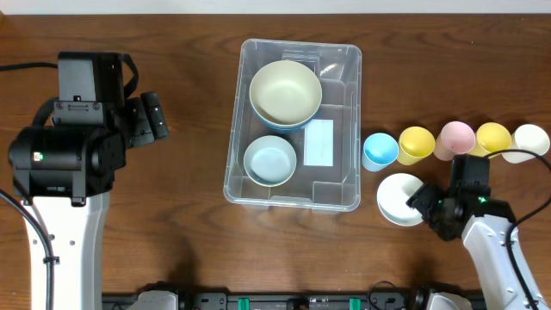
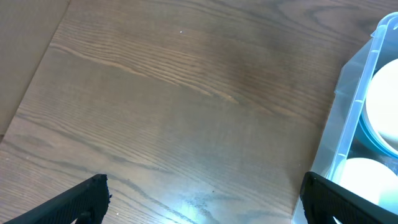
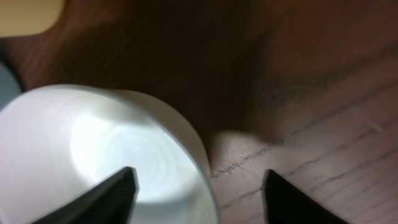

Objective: Pack container
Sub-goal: 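Move the right gripper to the white bowl and grasp it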

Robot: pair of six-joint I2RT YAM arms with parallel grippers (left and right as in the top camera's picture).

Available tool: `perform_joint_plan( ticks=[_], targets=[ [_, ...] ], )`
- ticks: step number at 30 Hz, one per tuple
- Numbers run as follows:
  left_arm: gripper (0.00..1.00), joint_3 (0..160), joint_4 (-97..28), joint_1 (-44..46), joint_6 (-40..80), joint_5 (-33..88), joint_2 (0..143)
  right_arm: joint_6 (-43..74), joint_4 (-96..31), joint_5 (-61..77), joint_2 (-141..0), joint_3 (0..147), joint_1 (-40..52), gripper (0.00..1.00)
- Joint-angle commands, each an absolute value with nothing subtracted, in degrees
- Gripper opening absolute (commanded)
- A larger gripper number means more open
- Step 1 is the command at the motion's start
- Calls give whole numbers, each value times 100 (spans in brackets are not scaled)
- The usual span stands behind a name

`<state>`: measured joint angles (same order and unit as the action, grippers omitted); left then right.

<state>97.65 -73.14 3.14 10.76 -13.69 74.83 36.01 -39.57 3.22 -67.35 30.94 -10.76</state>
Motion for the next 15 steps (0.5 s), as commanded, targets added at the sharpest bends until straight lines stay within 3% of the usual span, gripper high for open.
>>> perform_joint_plan(
  ticks=[1, 3, 4, 5, 15],
  targets=[
    [98, 9810, -7328, 290, 1170, -1378, 7485, 3767, -3872, 320, -6724, 2958, -1125, 51],
    [98, 9810, -7328, 292, 1170, -1378, 7485, 3767, -3848, 301, -6713, 2965, -1125, 25],
    [98, 9810, -7328, 292, 1170, -1378, 7485, 3767, -3854, 303, -6694, 2982, -1125, 7],
    [98, 9810, -7328, 290, 1170, -1378, 7485, 3765, -3892, 305, -6670, 3009, -1125, 1],
    [98, 9810, -7328, 292, 1170, -1378, 7485, 3717, -5623, 272, -5481, 4160, -1111, 2]
  ],
)
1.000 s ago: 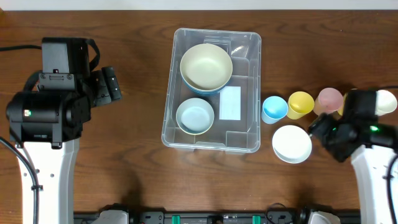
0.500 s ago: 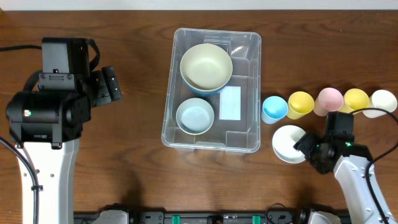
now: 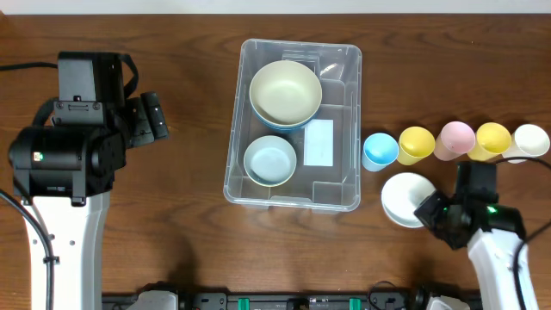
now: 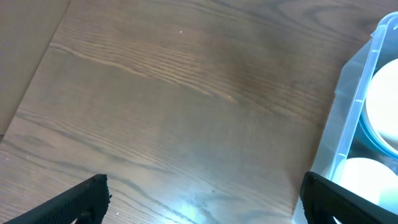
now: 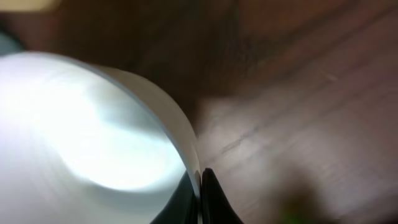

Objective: Pack container
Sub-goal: 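Move the right gripper to the white bowl and grasp it, then carry the white bowl onto the grey bowl and release it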

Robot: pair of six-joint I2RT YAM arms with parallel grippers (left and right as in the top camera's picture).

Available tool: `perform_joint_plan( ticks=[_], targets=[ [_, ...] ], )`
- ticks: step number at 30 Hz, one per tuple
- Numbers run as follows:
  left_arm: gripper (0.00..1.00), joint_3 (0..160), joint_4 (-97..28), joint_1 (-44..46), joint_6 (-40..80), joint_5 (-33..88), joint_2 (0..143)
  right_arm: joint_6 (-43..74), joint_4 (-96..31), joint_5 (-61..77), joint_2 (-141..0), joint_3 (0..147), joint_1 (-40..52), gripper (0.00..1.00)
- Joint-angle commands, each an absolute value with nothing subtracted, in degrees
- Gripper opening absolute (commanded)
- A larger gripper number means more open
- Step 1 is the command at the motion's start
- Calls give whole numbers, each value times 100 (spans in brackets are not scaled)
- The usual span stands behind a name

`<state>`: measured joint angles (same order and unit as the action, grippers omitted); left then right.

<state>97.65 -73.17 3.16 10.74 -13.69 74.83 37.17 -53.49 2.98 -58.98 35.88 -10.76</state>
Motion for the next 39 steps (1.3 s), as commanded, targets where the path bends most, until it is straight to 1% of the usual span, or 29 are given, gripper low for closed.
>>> perform_joint_plan(
  ticks=[1, 7, 10, 12, 15, 18, 21, 26, 29, 34, 35, 36, 37, 38, 39],
  targets=[
    [98, 9810, -7328, 290, 1170, -1378, 7485, 3673, -5837, 325, -5360, 4364, -1092, 2],
    [98, 9810, -7328, 290, 1170, -1378, 7485, 3242, -6696, 886, -5052, 6034, -552, 1],
    [98, 9810, -7328, 292, 1170, -1378, 7485, 3229, -6840, 1122, -5306, 6829, 148, 2],
    [98, 9810, -7328, 290, 1170, -1378, 7485, 3269, -6827, 1144, -5533, 7113, 628, 2],
    [98, 9810, -7328, 290, 1170, -1376, 7485, 3385, -6569, 1138, -6114, 7417, 1579, 1],
    [98, 9810, -7328, 292, 1170, -1378, 7485, 3382, -5992, 1048, -6851, 7472, 2480, 2],
    [98, 9810, -7328, 292, 1173, -1378, 7485, 3382, -5400, 731, -7708, 7474, 3079, 1],
    [98, 9810, -7328, 290, 1170, -1378, 7485, 3382, -4499, 648, -9065, 7474, 3494, 2],
    [98, 9810, -7328, 290, 1170, -1378, 7485, 3376, -3990, 921, -9668, 7481, 3601, 2],
    [98, 9810, -7328, 292, 1170, -1378, 7485, 3310, -3798, 1160, -9988, 7481, 3719, 2],
    [98, 9810, -7328, 290, 1170, -1376, 7485, 3310, -3815, 1162, -9961, 7489, 3719, 9],
    [98, 9810, -7328, 290, 1170, -1378, 7485, 3306, -3846, 1162, -9907, 7516, 3715, 24],
    [98, 9810, -7328, 290, 1170, -1378, 7485, 3251, -3865, 1160, -9843, 7542, 3704, 34],
    [98, 9810, -7328, 292, 1170, -1378, 7485, 3168, -3913, 1149, -9730, 7585, 3680, 43],
    [97, 9810, -7328, 292, 1170, -1376, 7485, 3133, -3981, 1081, -9603, 7631, 3649, 47]
  ],
)
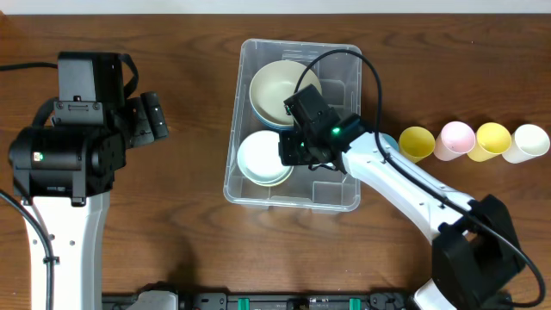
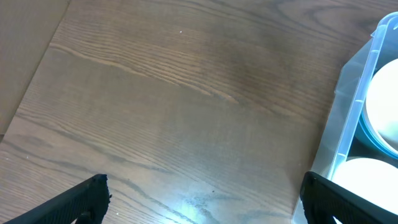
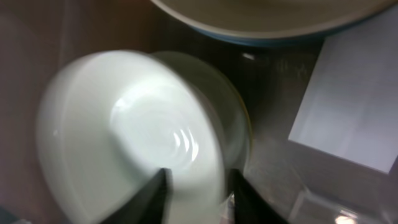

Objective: Pack container
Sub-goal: 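Carry the white bowl onto the grey bowl and release it, then move the right gripper to the white cup and grasp it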

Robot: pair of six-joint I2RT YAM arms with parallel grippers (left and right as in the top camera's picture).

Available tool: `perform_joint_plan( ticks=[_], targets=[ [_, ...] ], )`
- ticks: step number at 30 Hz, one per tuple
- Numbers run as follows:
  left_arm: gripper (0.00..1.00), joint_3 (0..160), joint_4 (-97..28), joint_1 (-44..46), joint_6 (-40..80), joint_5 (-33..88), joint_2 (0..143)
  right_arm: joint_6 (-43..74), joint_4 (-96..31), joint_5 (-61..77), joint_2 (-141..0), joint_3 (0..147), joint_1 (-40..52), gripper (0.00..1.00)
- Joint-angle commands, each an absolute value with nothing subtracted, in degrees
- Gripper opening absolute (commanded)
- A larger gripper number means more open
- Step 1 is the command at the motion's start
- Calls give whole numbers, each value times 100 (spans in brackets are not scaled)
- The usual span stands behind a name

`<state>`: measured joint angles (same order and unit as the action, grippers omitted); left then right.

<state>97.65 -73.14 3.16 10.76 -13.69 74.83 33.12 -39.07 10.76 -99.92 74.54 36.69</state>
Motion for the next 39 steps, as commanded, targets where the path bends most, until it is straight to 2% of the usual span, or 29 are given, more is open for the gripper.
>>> perform_joint_plan(
  ticks=[1, 5, 10, 17, 22, 24, 31, 39],
  targets=[
    [98, 9810, -7328, 290, 1170, -1378, 7485, 3087, -4058, 1007, -9459, 7669, 3612, 49],
    [98, 9810, -7328, 290, 1170, -1378, 7485, 3055, -4499, 307, -8674, 7749, 3273, 65],
    [98, 9810, -7328, 290, 1170, -1378, 7485, 3059, -5201, -189, -7502, 7760, 2128, 73],
    [98, 9810, -7328, 290, 1170, -1378, 7485, 3059, -5730, -213, -6637, 7758, -753, 86],
    [98, 9810, -7328, 290, 1170, -1378, 7485, 3059, -5760, -165, -6884, 7752, -2698, 86],
    [98, 9810, -7328, 290, 1170, -1378, 7485, 3236, -5701, -84, -7113, 7752, -3177, 86],
    [98, 9810, -7328, 290, 1170, -1376, 7485, 3385, -4895, 207, -8261, 7752, -3964, 83],
    [98, 9810, -7328, 290, 1170, -1378, 7485, 3380, -4543, 237, -9456, 7752, -4025, 81]
  ],
)
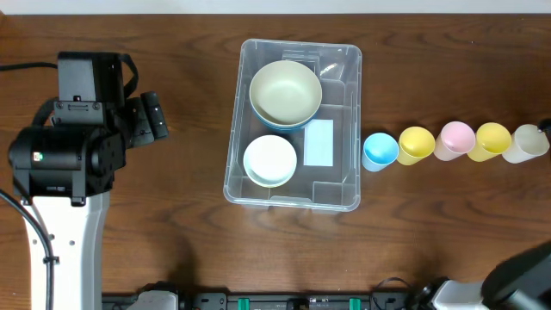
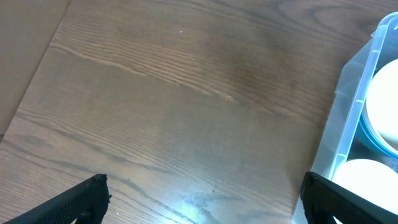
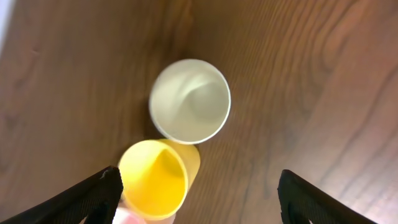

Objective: Pack container
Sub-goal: 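Move the right gripper to the white cup and grasp it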

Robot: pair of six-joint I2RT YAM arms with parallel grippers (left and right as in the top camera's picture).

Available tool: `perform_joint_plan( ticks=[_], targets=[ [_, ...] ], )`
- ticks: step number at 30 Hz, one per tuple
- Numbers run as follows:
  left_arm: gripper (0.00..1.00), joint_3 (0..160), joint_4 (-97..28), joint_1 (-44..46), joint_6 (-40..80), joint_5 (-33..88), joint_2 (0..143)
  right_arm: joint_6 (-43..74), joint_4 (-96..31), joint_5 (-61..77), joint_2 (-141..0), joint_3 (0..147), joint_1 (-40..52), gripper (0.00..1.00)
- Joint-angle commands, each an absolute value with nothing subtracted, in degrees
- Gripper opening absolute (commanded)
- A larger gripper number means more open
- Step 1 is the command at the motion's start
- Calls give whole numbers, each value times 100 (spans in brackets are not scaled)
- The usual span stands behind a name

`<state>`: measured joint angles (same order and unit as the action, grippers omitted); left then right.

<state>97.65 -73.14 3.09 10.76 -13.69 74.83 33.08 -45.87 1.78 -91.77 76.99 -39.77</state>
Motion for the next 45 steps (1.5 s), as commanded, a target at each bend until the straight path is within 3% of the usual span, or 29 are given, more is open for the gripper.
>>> perform_joint_plan(
  ticks=[1, 13, 15, 17, 22, 24, 31, 45],
  targets=[
    [98, 9810, -7328, 292, 1170, -1378, 7485, 3380, -4530, 231, -9585, 7752, -4027, 81],
    [98, 9810, -7328, 290, 1170, -1378, 7485, 3437, -4501, 152, -10689, 7752, -4571, 72],
    [98, 9810, -7328, 290, 1170, -1378, 7485, 3352, -4493, 152, -10700, 7752, -4665, 64],
    [98, 9810, -7328, 292, 1170, -1378, 7485, 3247, -4499, 150, -10698, 7752, -4744, 42],
    [98, 9810, -7328, 290, 1170, -1378, 7485, 3227, -4521, 154, -10694, 7752, -4772, 33],
    [98, 9810, -7328, 292, 1170, -1378, 7485, 3227, -4521, 152, -10694, 7752, -4766, 33],
    [98, 9810, -7328, 290, 1170, -1376, 7485, 3227, -4394, 150, -10696, 7752, -4657, 47],
    [98, 9810, -7328, 292, 1170, -1378, 7485, 3013, -4235, -375, -10700, 7752, -3741, 49]
  ],
)
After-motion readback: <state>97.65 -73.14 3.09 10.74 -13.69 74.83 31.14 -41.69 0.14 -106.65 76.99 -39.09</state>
